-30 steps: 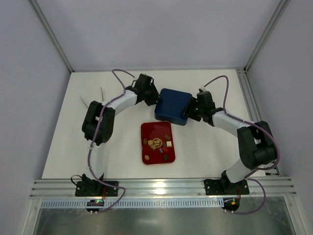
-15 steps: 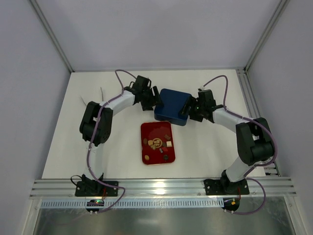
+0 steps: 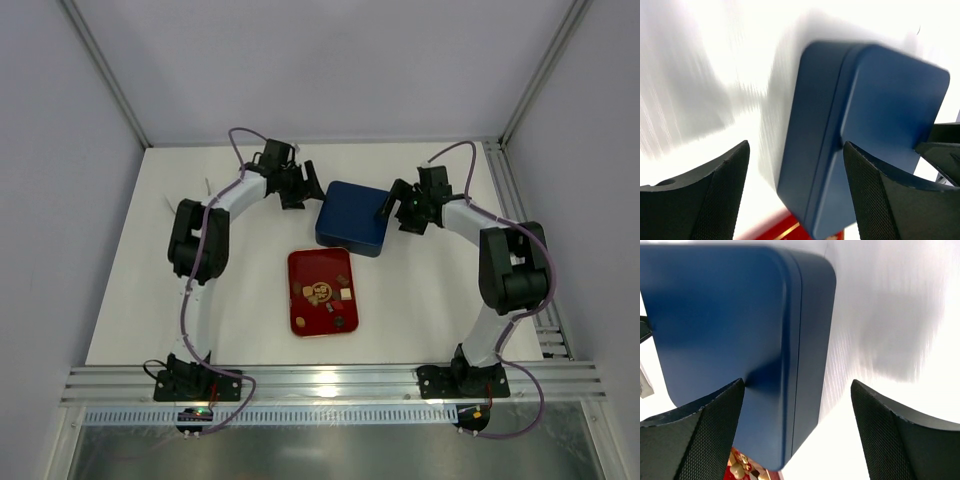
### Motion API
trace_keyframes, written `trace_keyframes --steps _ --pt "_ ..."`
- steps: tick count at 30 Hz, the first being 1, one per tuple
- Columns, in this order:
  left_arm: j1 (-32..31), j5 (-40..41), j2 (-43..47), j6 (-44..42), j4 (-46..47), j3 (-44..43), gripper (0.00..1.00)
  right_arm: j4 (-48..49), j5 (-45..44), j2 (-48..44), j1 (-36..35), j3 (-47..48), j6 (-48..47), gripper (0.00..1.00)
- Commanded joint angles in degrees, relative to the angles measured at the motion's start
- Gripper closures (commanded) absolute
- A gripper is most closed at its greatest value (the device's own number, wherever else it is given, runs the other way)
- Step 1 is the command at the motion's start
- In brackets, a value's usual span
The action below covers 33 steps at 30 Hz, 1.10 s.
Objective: Pack the chocolate
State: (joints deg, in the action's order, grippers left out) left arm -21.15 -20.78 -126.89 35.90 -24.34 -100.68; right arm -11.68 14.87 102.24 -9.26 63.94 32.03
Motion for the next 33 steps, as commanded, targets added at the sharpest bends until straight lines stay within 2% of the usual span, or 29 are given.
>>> trace_keyframes --steps 1,9,18,24,33 --pt "0.4 -3.0 -3.4 -2.4 1.7 -6.3 0.26 -0.2 0.8 2.0 0.4 4.4 0.0 0.13" --pt "0.6 -4.2 -10.0 -0.9 1.7 -13.0 0.26 0.2 1.7 8.7 0.8 10.5 2.0 0.2" --pt "0.2 -2.8 -13.6 4.3 2.2 -12.4 0.3 0.2 1.9 13.2 0.9 13.9 2.9 0.24" --pt "-0.8 2.9 -13.0 7.6 2.0 -7.2 0.36 -0.9 1.5 15.4 0.7 15.4 2.8 0.26" --pt "-4.6 12.0 -15.0 11.3 -5.3 -6.2 0.46 -4.6 -0.4 19.0 -0.1 19.0 2.2 0.33"
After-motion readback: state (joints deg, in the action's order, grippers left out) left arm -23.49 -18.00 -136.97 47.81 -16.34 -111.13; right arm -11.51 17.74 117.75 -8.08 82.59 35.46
